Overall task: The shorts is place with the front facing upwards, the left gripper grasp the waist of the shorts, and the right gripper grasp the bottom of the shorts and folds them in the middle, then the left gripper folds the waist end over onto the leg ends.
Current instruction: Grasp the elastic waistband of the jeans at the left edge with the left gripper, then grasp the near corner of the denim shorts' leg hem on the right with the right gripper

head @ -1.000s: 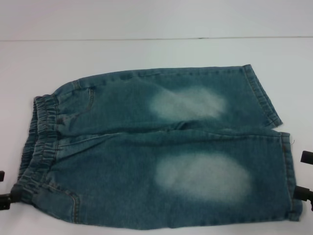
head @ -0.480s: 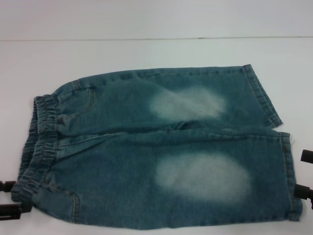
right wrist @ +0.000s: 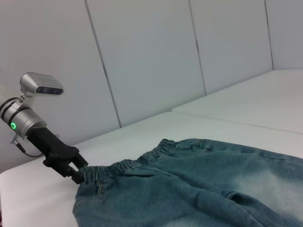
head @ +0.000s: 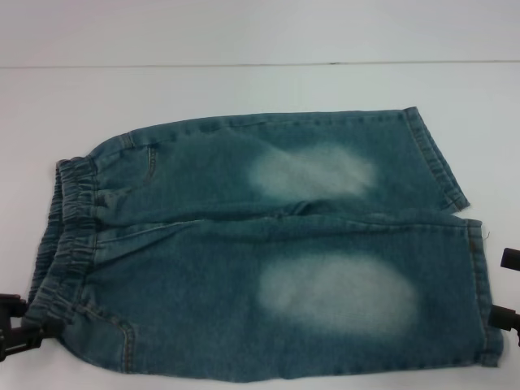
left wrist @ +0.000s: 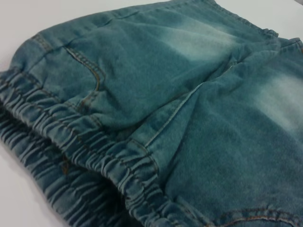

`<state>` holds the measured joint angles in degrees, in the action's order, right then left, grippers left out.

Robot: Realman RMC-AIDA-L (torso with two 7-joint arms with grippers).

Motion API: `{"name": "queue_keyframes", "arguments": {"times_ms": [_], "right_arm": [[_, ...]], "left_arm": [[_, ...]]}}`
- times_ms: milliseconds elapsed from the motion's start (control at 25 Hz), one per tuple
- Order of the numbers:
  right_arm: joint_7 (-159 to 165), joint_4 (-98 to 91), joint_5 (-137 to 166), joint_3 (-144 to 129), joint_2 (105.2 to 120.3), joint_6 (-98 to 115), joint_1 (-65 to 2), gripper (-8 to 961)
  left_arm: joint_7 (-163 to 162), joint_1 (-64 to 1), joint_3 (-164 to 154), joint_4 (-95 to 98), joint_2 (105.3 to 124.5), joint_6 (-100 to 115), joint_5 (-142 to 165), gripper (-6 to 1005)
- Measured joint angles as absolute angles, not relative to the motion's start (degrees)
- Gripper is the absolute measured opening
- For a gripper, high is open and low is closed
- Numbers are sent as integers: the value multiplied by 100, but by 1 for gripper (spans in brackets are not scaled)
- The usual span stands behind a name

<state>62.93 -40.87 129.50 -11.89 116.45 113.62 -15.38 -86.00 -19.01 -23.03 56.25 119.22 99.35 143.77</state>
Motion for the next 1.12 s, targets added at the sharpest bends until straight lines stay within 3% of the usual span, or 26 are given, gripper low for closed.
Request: {"name": "queue_keyframes", "arguments": {"times_ms": [240,440,720,1120], "right_arm": [[6296,-4087,12945,-1117,11639,11364,-1492,926],[6763,-4363,12971,-1100,11637,11366,-1456,924],[8265,-5674,13013,-1494,11738,11379,-1344,922],[10834,-6235,13290,-2831,11178,11398,-1483,912]], "left_arm": [[-8563,-1989,-2357,5619,11926,9928,14379,408],[-8581,-2019,-2463,5620,11925,9882,14379,172],[-8600,-2039,-2478,5615,11941,9839,14368,49],[-8608,-2061,-2488,5537,11986,9545,14373,49]]}}
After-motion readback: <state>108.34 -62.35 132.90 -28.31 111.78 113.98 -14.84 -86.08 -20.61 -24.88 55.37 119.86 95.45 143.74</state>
